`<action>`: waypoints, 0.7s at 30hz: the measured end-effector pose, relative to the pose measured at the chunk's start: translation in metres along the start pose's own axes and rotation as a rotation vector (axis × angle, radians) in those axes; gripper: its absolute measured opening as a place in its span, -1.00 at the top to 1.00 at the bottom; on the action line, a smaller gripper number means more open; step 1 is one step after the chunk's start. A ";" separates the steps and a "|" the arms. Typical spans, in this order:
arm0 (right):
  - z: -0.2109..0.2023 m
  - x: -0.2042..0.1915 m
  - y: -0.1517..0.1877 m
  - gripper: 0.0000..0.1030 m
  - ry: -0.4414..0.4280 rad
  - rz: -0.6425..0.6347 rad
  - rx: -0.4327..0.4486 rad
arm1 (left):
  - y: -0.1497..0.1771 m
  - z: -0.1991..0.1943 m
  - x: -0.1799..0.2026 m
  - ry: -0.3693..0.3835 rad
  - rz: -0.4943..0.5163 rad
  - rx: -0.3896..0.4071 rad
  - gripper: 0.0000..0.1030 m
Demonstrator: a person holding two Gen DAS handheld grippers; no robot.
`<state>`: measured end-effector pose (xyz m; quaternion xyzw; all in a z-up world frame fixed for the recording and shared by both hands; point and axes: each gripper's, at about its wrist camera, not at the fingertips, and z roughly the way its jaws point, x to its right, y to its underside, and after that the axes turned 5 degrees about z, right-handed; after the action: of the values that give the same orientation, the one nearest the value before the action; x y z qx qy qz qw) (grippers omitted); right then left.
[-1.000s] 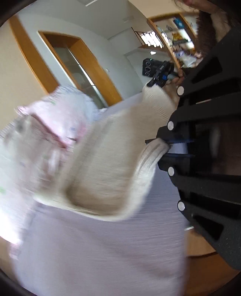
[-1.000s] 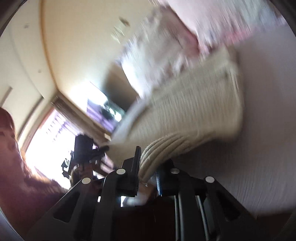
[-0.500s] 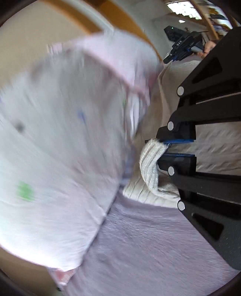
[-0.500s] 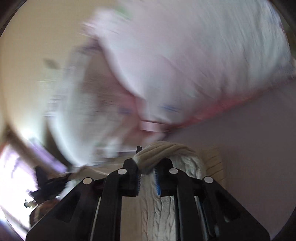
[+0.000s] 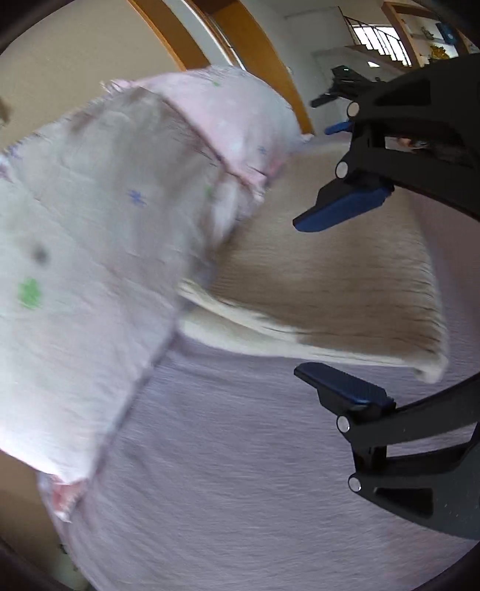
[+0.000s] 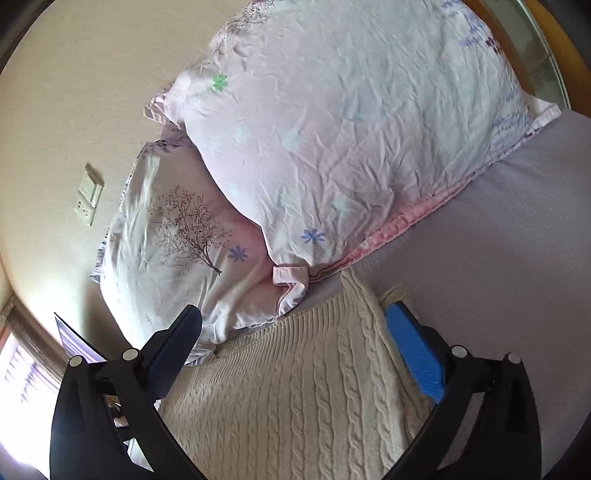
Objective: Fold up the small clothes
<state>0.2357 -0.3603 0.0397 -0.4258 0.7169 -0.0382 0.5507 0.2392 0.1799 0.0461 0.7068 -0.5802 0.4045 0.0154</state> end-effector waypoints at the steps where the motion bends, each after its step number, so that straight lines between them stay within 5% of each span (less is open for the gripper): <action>1: 0.004 -0.001 0.000 -0.97 0.002 0.008 -0.020 | 0.005 0.004 0.000 -0.011 0.009 -0.018 -0.41; 5: 0.015 -0.003 -0.003 -0.97 0.003 0.007 -0.022 | 0.016 0.031 0.003 -0.051 0.015 -0.075 -0.40; 7: 0.018 0.000 -0.003 -0.97 -0.010 0.020 -0.021 | 0.021 0.033 0.007 -0.083 0.037 -0.037 -0.38; 9: 0.015 0.006 -0.006 -0.97 -0.030 0.047 -0.031 | 0.023 0.037 0.009 -0.142 0.030 -0.007 -0.11; 11: 0.014 0.010 -0.009 -0.97 -0.051 0.070 -0.046 | 0.021 0.041 0.011 -0.191 0.017 -0.007 0.40; 16: 0.007 0.014 -0.015 -0.97 -0.076 0.089 -0.050 | 0.012 0.036 0.020 -0.101 -0.014 -0.017 0.65; 21: -0.006 0.015 -0.022 -0.97 -0.114 0.117 -0.019 | 0.001 0.015 0.085 0.117 0.047 0.062 0.72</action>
<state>0.2428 -0.3862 0.0424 -0.3900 0.7082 0.0249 0.5880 0.2465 0.1032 0.0859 0.6682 -0.5821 0.4630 0.0180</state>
